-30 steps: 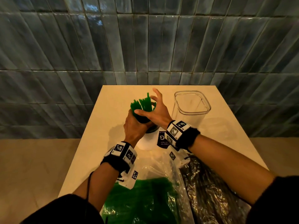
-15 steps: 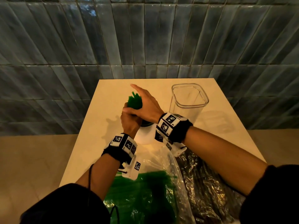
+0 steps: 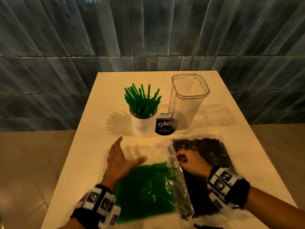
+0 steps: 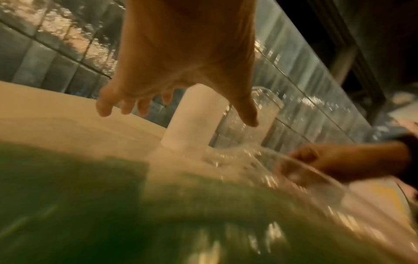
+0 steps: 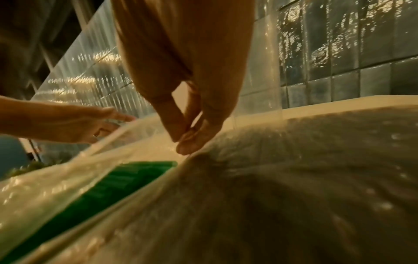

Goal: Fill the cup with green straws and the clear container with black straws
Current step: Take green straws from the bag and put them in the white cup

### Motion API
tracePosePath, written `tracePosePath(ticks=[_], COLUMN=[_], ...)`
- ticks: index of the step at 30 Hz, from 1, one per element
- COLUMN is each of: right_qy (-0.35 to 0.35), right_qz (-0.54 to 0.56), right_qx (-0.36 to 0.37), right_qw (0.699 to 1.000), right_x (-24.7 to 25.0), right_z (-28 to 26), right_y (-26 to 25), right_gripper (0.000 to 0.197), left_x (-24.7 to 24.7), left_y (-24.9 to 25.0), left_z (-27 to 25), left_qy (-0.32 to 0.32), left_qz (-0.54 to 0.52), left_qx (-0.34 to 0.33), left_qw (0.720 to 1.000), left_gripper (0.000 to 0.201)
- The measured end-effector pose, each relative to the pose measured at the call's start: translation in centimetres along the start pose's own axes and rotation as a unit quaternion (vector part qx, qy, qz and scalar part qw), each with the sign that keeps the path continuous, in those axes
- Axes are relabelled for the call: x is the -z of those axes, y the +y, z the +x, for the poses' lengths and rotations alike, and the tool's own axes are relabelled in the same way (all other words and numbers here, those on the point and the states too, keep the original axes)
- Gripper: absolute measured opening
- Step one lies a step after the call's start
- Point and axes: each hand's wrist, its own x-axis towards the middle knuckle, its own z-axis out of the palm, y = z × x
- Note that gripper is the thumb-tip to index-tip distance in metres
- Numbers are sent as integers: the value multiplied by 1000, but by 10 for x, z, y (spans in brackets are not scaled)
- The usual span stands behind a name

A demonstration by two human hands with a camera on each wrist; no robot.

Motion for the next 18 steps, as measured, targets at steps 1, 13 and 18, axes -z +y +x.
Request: tracePosePath(ticks=[1,13,18], right_qy=[-9,-143,-122], right_qz=[8,-254,-291], right_qx=[25,141,130], right_qw=[1000,946,940], right_x=[-4,-19,-29], right_z=[-1,25,31], right_y=[2,-43,-46], right_gripper=[23,40,43], left_x=[-5,-29,-28], left_y=[-9,-34,-34], left_z=[-11,-30,-33], left_qy=[-43,-159,-163], left_qz=[71,233,242], left_qx=[-4,-4,0], left_qw=[997,959,956], left_gripper=[141,156,156])
